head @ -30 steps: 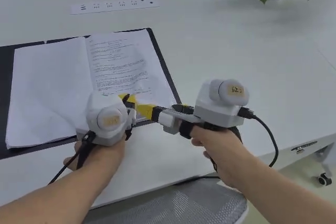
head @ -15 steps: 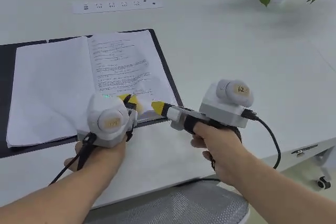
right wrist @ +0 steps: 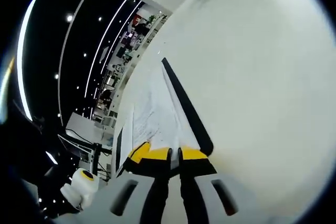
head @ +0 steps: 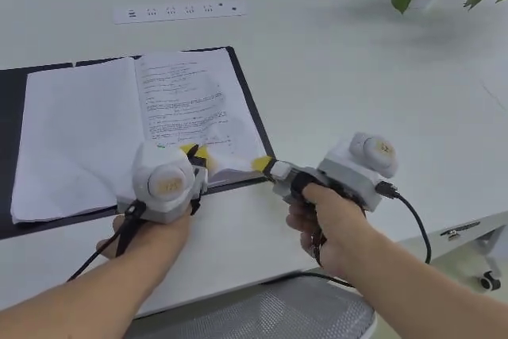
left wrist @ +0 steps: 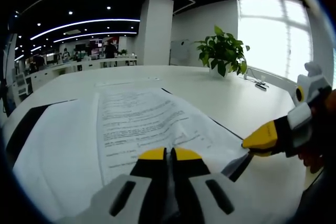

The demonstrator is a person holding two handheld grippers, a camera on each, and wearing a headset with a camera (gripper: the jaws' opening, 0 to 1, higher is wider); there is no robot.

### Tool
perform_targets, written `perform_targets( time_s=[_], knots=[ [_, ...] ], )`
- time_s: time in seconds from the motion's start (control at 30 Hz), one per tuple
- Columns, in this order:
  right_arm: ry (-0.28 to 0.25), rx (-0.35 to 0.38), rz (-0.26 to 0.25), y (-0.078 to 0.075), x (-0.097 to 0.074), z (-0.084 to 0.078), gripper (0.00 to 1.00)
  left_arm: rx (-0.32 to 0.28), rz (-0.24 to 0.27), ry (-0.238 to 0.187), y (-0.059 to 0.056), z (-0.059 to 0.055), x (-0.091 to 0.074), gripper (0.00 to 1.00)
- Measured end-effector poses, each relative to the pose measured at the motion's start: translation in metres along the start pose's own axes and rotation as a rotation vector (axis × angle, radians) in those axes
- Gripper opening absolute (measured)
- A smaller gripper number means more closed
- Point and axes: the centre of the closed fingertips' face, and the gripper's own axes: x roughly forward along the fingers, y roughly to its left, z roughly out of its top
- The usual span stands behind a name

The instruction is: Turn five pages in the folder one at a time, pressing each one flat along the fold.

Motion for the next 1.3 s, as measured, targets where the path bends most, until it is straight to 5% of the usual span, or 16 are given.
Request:
perform_targets(
  time_s=[0.13, 0.6, 0.77, 1.07, 1.3],
  knots=[
    [0.001, 0.040, 0.006, -0.001, 0.001, 0.000, 0.02, -0.002, 0.001, 0.005, 0.000, 0.000, 0.000, 0.03],
    [-0.045, -0.038, 0.012, 0.012, -0.006, 0.010, 0.00, -0.010, -0.044, 0.059, -0.004, 0.003, -0.003, 0.09],
    [-0.074, -0.081, 0.052, 0.037, -0.013, 0.016, 0.00, -0.011, -0.033, 0.089, 0.008, 0.011, -0.025, 0.20],
    [-0.126, -0.190, 0.151, 0.097, -0.024, 0.022, 0.00, 0.073, -0.021, 0.029, 0.034, 0.050, -0.069, 0.27],
    [-0.130, -0.256, 0.217, 0.135, -0.031, 0.009, 0.00, 0.126, -0.014, -0.014, 0.056, 0.072, -0.106, 0.31]
  ],
)
